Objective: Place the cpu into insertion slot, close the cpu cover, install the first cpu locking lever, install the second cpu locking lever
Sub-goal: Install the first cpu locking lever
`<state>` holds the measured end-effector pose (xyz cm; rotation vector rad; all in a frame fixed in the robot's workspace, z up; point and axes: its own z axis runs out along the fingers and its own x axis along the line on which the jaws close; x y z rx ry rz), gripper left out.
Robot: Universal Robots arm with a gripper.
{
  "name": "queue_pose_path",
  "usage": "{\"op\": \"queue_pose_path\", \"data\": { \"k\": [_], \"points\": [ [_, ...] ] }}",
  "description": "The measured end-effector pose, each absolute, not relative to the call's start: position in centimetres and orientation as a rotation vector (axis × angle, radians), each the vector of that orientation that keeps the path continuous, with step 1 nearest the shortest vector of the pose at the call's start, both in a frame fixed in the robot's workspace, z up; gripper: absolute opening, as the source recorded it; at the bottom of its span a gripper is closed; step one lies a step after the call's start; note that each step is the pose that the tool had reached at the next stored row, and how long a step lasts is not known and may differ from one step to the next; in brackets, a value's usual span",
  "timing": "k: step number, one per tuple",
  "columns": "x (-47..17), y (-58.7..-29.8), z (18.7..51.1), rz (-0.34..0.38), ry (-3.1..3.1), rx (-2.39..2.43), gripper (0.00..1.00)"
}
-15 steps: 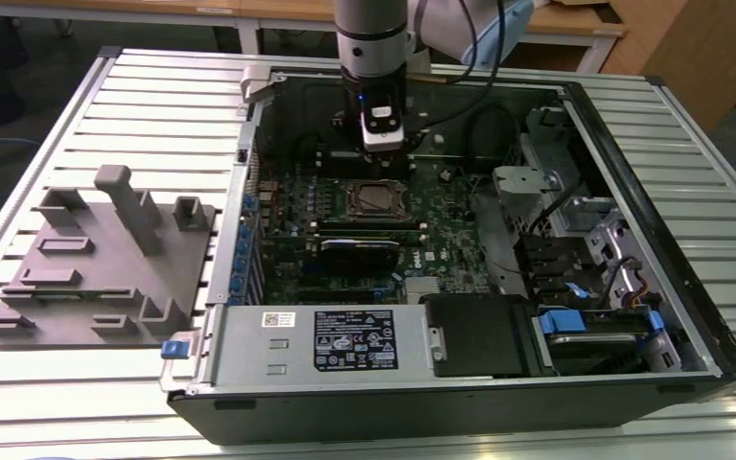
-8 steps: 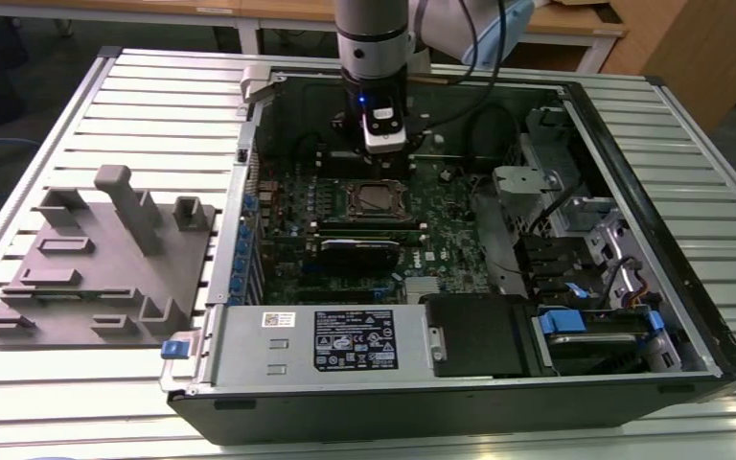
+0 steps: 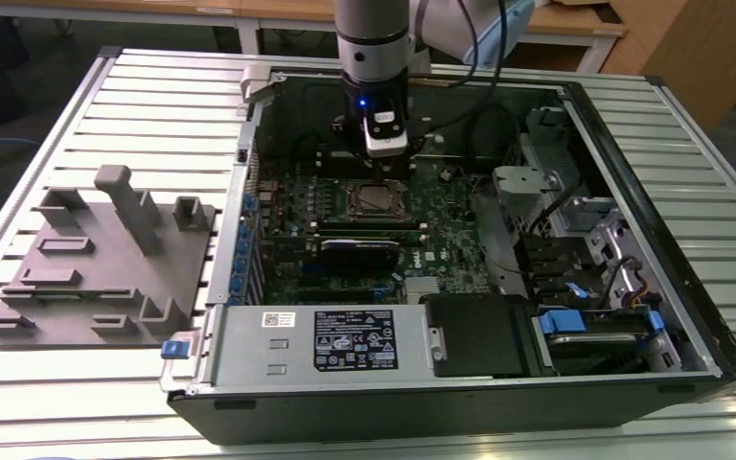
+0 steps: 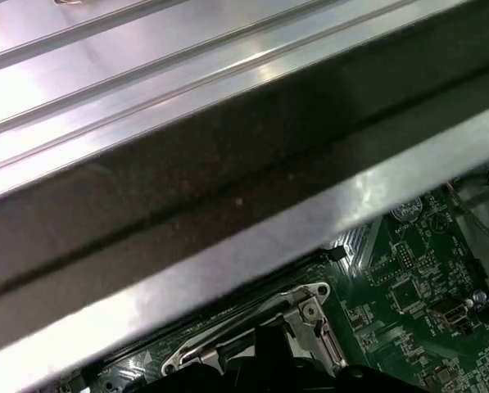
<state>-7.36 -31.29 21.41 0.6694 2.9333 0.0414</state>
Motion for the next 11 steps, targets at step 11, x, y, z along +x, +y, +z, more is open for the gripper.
{"op": "queue_pose_path", "data": {
  "k": [11],
  "points": [
    [-7.36,-32.19,21.41,0.036,2.938,0.646,0.10]
  ]
}}
